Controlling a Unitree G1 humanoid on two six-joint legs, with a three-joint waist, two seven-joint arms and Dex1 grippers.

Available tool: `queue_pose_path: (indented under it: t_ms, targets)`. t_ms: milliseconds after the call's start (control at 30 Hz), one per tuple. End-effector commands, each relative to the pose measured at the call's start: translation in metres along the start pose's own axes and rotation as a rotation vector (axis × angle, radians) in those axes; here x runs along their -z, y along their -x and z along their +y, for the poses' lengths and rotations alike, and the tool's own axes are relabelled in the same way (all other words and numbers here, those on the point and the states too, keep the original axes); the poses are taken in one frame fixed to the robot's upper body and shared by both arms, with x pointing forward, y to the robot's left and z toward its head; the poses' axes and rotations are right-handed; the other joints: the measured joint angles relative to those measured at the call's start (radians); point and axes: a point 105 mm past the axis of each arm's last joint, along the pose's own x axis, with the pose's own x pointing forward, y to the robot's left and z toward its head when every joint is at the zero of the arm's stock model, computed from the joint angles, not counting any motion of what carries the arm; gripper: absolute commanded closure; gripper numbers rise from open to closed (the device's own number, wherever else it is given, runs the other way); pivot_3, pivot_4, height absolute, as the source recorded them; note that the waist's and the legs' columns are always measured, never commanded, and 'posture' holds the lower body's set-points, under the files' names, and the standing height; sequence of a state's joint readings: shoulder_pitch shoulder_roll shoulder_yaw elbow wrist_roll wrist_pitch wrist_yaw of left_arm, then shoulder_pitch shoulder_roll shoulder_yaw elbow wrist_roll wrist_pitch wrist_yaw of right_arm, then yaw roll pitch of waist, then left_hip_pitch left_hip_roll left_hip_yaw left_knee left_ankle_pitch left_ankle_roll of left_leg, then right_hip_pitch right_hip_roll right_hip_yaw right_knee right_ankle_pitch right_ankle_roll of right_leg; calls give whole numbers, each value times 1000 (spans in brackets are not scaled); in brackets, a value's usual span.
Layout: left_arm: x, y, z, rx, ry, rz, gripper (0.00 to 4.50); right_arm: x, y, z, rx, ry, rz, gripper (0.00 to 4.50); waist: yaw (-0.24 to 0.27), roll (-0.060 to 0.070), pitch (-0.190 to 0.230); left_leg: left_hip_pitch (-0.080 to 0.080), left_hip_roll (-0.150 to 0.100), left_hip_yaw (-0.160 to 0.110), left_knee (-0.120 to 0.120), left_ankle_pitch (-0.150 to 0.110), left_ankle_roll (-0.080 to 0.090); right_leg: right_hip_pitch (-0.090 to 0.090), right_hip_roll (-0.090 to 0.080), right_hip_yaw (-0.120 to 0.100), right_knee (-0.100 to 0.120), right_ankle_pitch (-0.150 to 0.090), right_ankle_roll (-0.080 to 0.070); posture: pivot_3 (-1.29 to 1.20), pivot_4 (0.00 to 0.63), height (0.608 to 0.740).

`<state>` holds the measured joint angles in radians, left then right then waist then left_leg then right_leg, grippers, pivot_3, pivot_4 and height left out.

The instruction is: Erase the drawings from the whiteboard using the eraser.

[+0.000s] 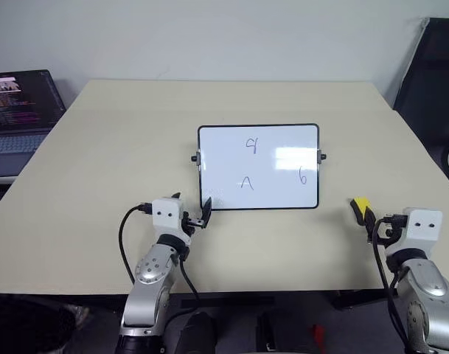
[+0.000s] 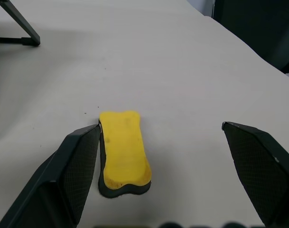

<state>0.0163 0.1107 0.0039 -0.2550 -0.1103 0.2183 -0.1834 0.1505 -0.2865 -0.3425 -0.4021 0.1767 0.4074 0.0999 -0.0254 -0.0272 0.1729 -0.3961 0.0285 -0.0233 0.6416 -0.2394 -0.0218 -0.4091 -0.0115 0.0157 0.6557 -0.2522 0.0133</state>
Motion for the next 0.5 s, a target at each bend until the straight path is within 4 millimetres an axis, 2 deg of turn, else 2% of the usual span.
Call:
queue_pose_path:
  t_ms: [33, 133, 267, 500]
  targets:
    - [-17, 4, -5, -6, 5, -64, 0, -8, 6, -5, -6, 27, -17, 30, 0, 0, 0, 0, 0, 0, 0, 0, 0, 0, 0, 0, 0, 0, 0, 0, 150, 740]
    - [-11, 6, -7, 0, 0, -49, 0, -5, 6, -5, -18, 40, -7, 30, -1, 0, 0, 0, 0, 0, 0, 0, 0, 0, 0, 0, 0, 0, 0, 0, 150, 740]
    - [-11, 2, -12, 23, 6, -44, 0, -13, 8, -7, 0, 42, -24, 30, 0, 0, 0, 0, 0, 0, 0, 0, 0, 0, 0, 0, 0, 0, 0, 0, 150, 740]
    - [-17, -13, -13, 33, -12, -75, 0, -14, 7, -12, 25, 25, -34, 30, 0, 0, 0, -1, 0, 0, 0, 0, 0, 0, 0, 0, -1, 0, 0, 0, 150, 740]
